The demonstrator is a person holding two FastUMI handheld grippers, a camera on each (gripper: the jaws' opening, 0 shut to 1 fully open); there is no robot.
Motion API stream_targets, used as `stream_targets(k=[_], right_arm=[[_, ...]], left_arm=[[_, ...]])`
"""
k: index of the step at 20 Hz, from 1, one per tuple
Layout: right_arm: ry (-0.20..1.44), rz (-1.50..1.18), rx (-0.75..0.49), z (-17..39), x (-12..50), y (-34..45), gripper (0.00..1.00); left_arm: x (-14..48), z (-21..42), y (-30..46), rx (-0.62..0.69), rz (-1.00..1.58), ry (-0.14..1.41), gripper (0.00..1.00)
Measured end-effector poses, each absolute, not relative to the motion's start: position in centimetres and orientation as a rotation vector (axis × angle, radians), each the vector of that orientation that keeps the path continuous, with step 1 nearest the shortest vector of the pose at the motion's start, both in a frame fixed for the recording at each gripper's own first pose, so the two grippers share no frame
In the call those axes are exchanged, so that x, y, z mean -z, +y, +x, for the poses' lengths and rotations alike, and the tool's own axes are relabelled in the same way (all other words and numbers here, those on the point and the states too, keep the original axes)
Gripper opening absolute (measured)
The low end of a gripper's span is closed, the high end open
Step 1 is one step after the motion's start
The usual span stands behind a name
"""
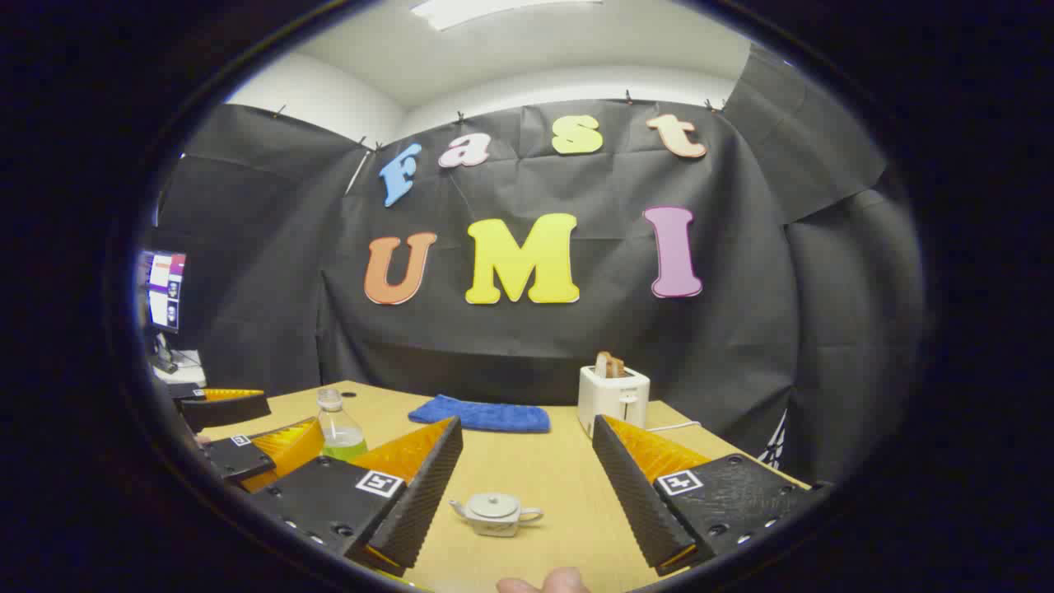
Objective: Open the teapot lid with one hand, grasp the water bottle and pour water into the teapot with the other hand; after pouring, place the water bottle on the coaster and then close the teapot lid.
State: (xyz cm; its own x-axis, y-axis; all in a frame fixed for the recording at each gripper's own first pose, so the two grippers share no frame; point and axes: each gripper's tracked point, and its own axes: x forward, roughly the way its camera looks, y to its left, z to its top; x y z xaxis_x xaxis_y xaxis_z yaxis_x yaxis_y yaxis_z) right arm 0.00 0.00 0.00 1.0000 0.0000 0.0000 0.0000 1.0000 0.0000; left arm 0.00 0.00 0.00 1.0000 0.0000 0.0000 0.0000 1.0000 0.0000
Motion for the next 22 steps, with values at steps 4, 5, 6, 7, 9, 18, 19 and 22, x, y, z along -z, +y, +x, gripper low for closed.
stream_targets(k=[4, 5, 6, 7, 9, 18, 19, 22], right_arm=[[-0.02, 0.01, -0.014, -0.1, -0.1, 0.4, 0.95], [-0.017, 0.011, -0.016, -0.1, 0.1, 0.5, 0.95], [-0.01, 0.009, -0.018, 0.0, 0.4, 0.5, 0.95], [-0.004, 0.006, -0.018, 0.2, 0.5, 0.5, 0.94], [0.002, 0.009, -0.018, 0.6, 1.0, 0.5, 0.95], [0.045, 0.002, -0.02, 2.4, 3.8, 1.2, 0.95], [0.054, -0.001, -0.022, 2.7, 4.4, 1.4, 0.95], [0.081, -0.013, -0.029, 3.4, 6.4, 1.9, 0.95]], left_arm=[[0.0, -0.1, -0.1, -0.003, 0.009, 0.004, 0.98], [0.0, -0.1, 0.0, -0.005, 0.009, 0.003, 0.99], [0.1, -0.1, -0.1, -0.001, 0.009, 0.005, 0.98], [0.1, -0.1, 0.0, 0.0, 0.008, 0.005, 0.99], [0.2, -0.2, 0.1, 0.002, 0.008, 0.007, 0.98], [0.3, 0.0, 0.4, -0.003, 0.013, 0.014, 0.98], [0.3, 0.1, 0.5, -0.003, 0.013, 0.015, 0.98], [0.3, 0.1, 0.6, -0.009, 0.017, 0.015, 0.98]])
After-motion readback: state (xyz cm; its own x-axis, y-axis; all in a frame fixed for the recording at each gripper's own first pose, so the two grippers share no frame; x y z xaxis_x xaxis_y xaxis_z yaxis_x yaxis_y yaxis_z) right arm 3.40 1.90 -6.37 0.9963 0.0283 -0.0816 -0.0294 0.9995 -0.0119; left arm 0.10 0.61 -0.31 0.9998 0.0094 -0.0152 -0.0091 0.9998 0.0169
